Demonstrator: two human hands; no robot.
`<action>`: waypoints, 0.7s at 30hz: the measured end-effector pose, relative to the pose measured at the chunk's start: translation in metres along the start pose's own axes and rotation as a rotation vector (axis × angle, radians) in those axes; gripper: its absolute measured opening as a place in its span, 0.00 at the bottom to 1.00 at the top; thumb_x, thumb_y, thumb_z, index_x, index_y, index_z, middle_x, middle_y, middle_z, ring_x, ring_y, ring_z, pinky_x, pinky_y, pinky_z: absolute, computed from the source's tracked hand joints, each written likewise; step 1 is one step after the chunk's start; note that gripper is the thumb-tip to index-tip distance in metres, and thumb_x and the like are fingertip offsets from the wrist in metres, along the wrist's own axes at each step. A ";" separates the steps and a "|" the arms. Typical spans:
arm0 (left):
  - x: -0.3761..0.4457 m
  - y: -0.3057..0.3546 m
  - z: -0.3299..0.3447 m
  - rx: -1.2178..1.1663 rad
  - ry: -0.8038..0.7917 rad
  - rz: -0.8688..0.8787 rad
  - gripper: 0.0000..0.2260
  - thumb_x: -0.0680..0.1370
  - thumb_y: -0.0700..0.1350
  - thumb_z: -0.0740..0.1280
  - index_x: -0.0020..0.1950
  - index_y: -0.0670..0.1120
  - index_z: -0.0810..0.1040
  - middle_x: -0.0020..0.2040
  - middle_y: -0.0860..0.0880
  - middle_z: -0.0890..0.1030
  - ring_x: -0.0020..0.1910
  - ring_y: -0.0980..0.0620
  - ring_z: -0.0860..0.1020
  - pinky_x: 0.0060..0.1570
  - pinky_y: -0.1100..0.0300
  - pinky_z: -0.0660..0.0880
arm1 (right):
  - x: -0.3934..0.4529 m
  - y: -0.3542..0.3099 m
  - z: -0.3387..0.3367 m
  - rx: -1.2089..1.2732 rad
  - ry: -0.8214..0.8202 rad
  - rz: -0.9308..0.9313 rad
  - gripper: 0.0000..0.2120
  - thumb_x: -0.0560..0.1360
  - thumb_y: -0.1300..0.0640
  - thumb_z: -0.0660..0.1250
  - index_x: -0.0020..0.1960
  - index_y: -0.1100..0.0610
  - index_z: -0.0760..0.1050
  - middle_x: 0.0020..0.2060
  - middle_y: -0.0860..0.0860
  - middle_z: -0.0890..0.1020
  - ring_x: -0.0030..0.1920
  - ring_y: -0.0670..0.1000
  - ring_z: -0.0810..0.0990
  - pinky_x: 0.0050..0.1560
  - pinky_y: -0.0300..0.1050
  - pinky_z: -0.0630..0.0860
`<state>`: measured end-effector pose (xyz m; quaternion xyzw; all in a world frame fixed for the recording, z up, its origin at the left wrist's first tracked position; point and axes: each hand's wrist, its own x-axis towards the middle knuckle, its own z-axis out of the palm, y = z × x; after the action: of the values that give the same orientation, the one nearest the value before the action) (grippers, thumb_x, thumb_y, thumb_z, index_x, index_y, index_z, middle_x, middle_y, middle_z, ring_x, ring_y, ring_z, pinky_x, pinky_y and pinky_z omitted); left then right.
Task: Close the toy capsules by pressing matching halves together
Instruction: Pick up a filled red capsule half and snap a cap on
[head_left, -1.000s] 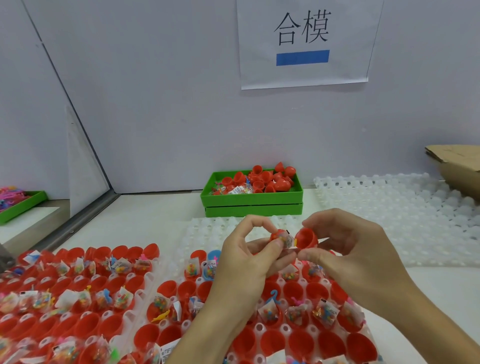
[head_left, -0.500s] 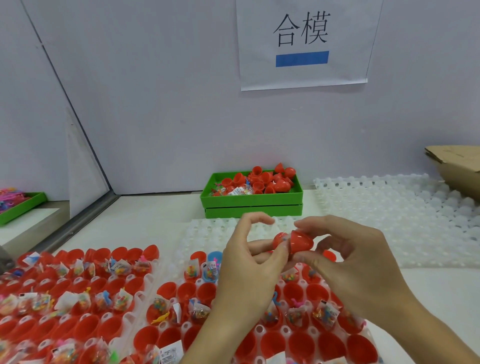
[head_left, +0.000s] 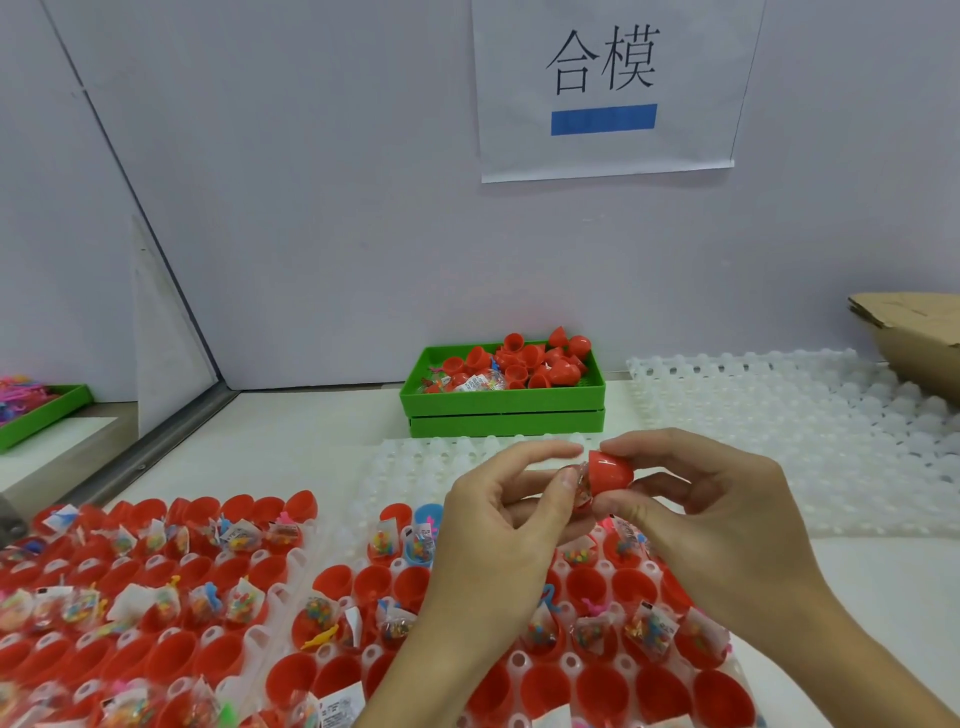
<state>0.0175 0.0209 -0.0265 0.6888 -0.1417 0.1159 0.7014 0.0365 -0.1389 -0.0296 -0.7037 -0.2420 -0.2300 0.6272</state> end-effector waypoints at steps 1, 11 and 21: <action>0.000 0.000 0.000 -0.008 -0.007 -0.005 0.08 0.80 0.40 0.67 0.52 0.52 0.81 0.45 0.46 0.86 0.43 0.48 0.86 0.43 0.58 0.83 | 0.000 0.000 0.000 -0.007 -0.001 -0.005 0.15 0.61 0.56 0.76 0.47 0.48 0.83 0.41 0.46 0.86 0.39 0.50 0.86 0.43 0.38 0.81; -0.001 -0.002 0.001 0.058 -0.009 0.030 0.12 0.80 0.34 0.65 0.45 0.48 0.84 0.40 0.46 0.86 0.40 0.49 0.86 0.42 0.62 0.82 | -0.002 0.000 0.003 -0.028 -0.003 -0.014 0.17 0.62 0.66 0.79 0.46 0.50 0.84 0.40 0.46 0.86 0.41 0.51 0.85 0.43 0.39 0.82; -0.001 -0.001 0.001 0.015 0.072 -0.004 0.10 0.76 0.38 0.71 0.50 0.53 0.80 0.44 0.46 0.86 0.39 0.45 0.86 0.42 0.54 0.83 | -0.002 -0.002 0.002 -0.024 -0.020 -0.022 0.17 0.64 0.66 0.78 0.47 0.48 0.84 0.42 0.47 0.86 0.43 0.52 0.86 0.43 0.41 0.82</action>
<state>0.0168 0.0203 -0.0281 0.6898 -0.1141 0.1403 0.7010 0.0336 -0.1371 -0.0291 -0.7109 -0.2532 -0.2327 0.6135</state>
